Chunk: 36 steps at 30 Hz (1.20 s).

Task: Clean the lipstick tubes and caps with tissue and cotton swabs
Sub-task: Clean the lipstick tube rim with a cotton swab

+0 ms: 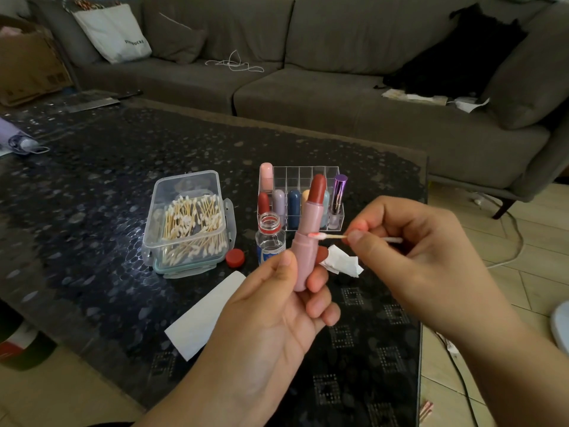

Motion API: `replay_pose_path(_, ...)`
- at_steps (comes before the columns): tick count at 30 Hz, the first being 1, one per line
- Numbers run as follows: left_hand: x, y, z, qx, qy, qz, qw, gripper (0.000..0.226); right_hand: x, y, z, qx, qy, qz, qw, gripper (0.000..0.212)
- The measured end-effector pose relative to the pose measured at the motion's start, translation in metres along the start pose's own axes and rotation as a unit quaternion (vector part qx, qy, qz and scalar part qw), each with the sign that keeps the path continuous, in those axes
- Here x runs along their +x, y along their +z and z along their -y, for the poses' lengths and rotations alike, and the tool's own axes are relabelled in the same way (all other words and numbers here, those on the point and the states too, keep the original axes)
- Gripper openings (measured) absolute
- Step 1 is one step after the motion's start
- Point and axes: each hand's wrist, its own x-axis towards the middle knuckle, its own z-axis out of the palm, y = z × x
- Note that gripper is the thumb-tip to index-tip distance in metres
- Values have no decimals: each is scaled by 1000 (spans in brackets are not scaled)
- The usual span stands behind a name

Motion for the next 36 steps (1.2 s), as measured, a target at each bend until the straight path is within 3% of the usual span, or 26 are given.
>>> replay_pose_path(7,1,0,0,28,-14,22,999,10,0,6,1,-4,-12,11,1000,13)
replay_pose_path(23,-4,-2,-2,40,-3,50,998,28,2,1,0,7,-20,16,1000,9)
replay_pose_path(28,-3,0,-2,23,-16,42,999,30,2,-4,-2,24,-10,6,1000,8)
replay_pose_path(34,1,-5,-1,-12,-57,104,993,30,1,3,0,12,-28,24,999,13)
replay_pose_path(36,-1,-3,-1,0,-54,90,994,33,1,1,0,5,-25,22,999,10)
